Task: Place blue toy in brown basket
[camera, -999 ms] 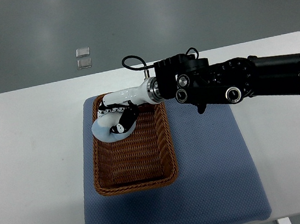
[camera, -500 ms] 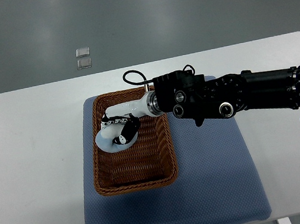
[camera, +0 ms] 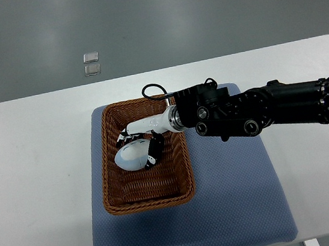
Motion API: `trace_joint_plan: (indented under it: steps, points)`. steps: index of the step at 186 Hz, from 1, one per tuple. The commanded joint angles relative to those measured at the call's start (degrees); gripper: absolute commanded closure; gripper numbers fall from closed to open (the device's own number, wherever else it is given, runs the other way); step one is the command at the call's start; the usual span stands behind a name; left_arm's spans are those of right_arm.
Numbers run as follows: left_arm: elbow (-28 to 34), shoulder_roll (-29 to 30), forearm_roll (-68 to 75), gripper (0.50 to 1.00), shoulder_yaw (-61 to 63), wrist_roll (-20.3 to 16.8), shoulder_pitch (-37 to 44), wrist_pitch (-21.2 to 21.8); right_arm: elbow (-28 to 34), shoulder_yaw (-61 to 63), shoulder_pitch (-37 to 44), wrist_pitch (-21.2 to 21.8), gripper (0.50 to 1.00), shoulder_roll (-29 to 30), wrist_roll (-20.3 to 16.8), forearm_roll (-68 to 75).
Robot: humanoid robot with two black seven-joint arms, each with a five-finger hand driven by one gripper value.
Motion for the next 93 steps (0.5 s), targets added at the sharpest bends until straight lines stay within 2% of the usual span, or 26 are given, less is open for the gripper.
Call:
trace_joint_plan:
  steps: [1,11,27,57,93]
  points:
    - [0.0,0.0,0.0,0.5,-0.1,0.0,0.0,0.0,0.0,0.5,0.6,0.5,0.63,-0.8,0.1,0.6]
    - [0.0,0.0,0.0,0.5,-0.1,0.0,0.0,0.0,0.1,0.9,0.8,0.6,0.609,-1.1,0.1,0.7]
    - [0.0,0.0,0.0,0.5,0.0,0.0,0.0,0.1,0.4,1.6,0.9,1.3,0.607,-1.9,0.1,0.7]
    - [0.0,0.0,0.0,0.5,0.0,0.0,0.0,0.2,0.6,6.6,2.6,6.5,0.607,-4.5,0.1,0.8]
    - [-0.1,0.0,0.0,0.5,0.1,0.0,0.0,0.2,0.0,16.7,1.6,7.0,0.607,-9.6,1.8,3.8]
